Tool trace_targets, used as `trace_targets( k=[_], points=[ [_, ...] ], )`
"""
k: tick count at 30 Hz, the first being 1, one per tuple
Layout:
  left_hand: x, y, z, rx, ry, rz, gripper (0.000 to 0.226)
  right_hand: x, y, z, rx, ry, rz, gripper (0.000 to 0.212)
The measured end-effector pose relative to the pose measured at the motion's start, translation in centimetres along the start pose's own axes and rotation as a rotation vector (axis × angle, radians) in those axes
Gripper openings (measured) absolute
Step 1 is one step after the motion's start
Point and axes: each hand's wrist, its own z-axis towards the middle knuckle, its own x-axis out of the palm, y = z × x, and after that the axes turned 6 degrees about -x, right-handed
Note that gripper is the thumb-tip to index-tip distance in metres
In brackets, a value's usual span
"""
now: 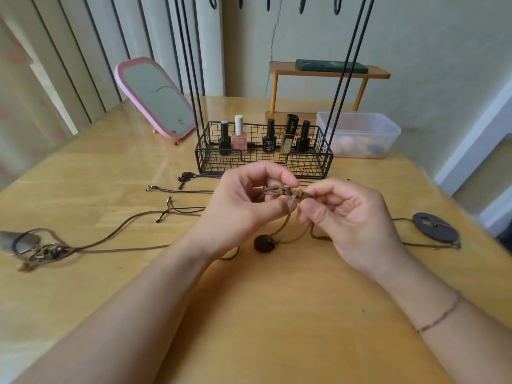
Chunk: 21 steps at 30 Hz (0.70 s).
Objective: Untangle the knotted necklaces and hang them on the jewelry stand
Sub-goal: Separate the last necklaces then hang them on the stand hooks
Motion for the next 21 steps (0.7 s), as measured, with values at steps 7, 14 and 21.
trace_targets(
  k=[7,14,21],
  points=[
    [0.0,-0.5,-0.2,-0.045,0.026,0.032,0.006,-0.5,-0.5,-0.3,-0.064,-0.039,-0.15,0.008],
    [0.2,-0.4,-0.2,-0.118,0.041,0.058,0.011,-0.6,0.2,-0.3,-0.067,-0.046,-0.048,0.019],
    [0.7,-0.6,-0.2,-0.19,0.08,-0.047,0.013,-0.6,0.6,-0.2,0.026,-0.07,0.015,0.039]
  ],
)
